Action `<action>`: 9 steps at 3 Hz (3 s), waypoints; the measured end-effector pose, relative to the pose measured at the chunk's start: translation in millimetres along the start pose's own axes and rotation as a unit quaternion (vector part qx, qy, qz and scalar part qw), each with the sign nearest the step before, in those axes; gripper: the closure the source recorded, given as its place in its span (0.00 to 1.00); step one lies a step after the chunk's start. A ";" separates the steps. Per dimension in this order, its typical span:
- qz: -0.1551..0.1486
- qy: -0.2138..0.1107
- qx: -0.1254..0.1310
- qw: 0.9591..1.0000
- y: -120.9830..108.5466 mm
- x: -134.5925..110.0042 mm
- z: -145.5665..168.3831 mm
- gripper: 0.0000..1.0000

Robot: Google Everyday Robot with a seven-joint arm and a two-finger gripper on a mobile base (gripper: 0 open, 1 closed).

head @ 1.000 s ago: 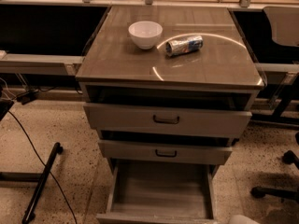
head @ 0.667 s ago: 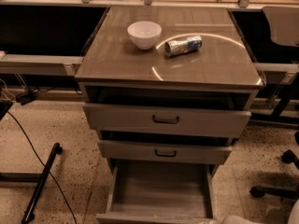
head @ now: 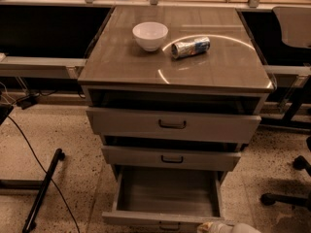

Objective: Close bottom drawer

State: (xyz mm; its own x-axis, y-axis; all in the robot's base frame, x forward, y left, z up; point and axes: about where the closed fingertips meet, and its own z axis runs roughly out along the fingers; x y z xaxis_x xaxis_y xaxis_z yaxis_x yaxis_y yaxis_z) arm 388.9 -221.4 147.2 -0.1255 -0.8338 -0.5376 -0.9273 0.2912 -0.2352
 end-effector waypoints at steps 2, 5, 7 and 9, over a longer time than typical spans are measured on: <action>-0.022 -0.052 0.059 0.997 -66.5 -3.6 -0.3 1.00; -0.081 -0.128 0.083 0.985 -106.8 -44.0 32.5 1.00; -0.099 -0.179 0.126 0.971 -151.8 -107.0 76.2 1.00; -0.102 -0.162 0.143 0.971 -159.1 -100.7 72.6 1.00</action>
Offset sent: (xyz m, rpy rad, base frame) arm 0.0842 -0.0217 0.0387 0.2447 -0.1479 0.1650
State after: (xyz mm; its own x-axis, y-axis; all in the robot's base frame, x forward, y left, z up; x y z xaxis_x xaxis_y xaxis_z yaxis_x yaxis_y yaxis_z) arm 574.7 -149.7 179.9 0.2102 -0.7106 -0.6715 -0.7792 0.2931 -0.5540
